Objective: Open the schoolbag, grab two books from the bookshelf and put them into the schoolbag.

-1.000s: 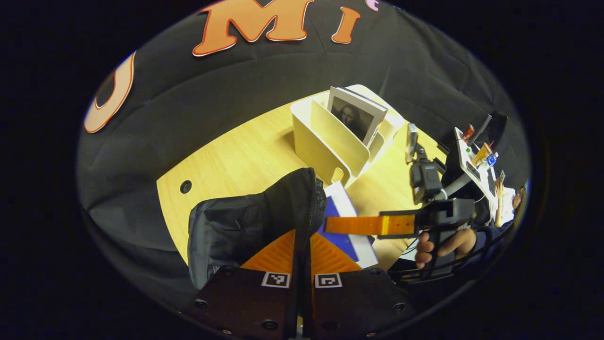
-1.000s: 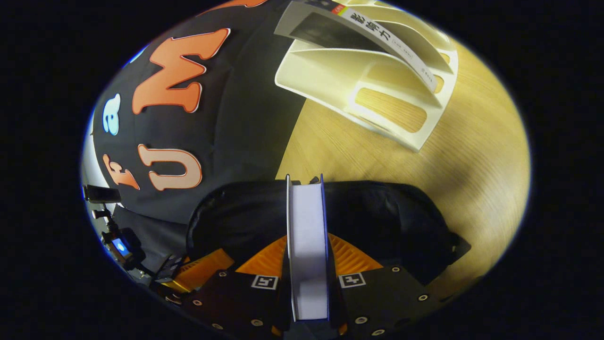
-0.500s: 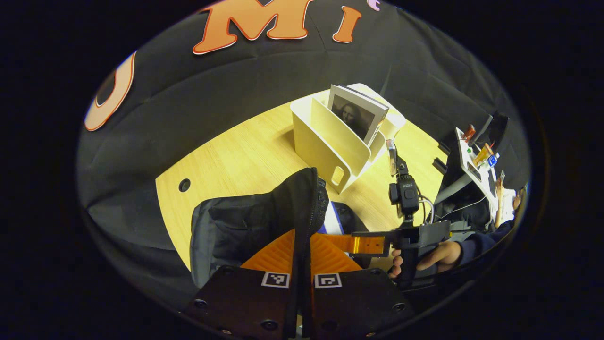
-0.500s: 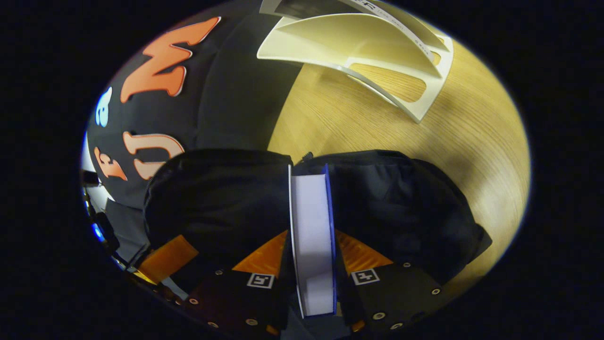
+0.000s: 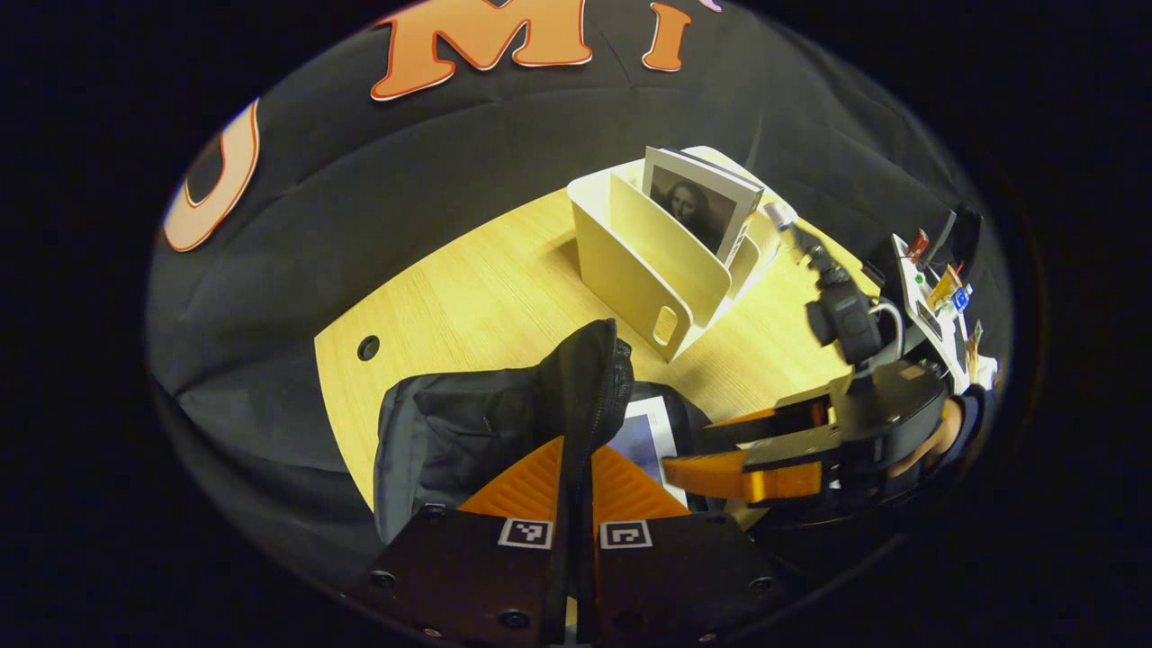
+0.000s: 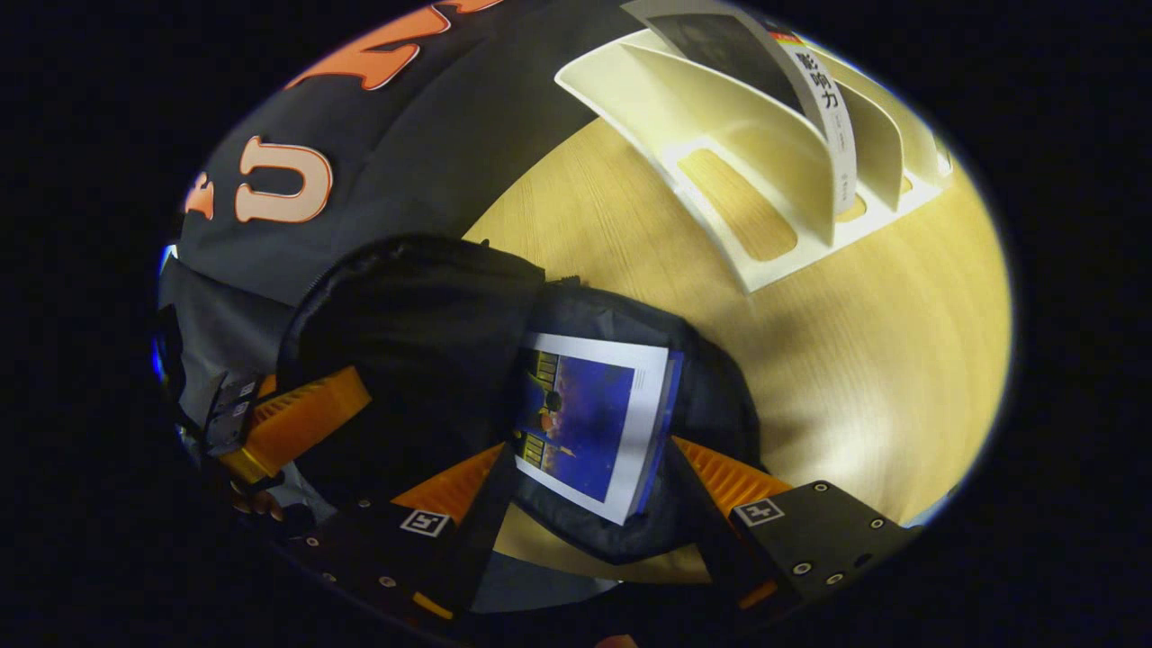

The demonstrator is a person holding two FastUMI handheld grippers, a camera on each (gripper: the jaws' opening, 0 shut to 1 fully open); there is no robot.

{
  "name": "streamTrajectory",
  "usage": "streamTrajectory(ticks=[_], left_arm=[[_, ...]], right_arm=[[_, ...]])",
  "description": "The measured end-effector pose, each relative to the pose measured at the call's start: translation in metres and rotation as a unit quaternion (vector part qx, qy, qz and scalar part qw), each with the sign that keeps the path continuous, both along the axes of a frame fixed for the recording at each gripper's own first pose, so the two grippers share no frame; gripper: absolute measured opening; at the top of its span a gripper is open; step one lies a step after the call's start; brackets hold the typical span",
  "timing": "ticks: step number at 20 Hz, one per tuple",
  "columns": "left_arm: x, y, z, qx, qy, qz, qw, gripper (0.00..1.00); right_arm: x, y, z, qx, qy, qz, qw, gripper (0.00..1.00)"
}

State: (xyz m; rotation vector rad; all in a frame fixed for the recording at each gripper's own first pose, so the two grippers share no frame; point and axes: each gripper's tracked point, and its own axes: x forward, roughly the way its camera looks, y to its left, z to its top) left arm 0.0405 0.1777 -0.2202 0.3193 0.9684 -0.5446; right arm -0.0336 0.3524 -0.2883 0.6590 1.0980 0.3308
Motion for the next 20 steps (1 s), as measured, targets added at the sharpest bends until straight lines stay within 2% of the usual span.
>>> streamTrajectory(ticks=[5, 8, 20], left_arm=[[-0.003, -0.008, -0.008, 0.009, 0.002, 0.001, 1.0, 0.05], [-0.004, -0.012, -0.008, 0.01, 0.004, 0.007, 1.0, 0.05], [0.001, -0.009, -0.013, 0.013, 0.013, 0.049, 0.999, 0.05]], right_arm=[[-0.004, -0.07, 0.023, -0.072, -0.003, 0.031, 0.997, 0.98], [0.003, -0.109, 0.038, -0.121, -0.011, 0.053, 0.991, 0.98], [0.074, -0.181, 0.104, -0.213, -0.041, 0.127, 0.968, 0.98]])
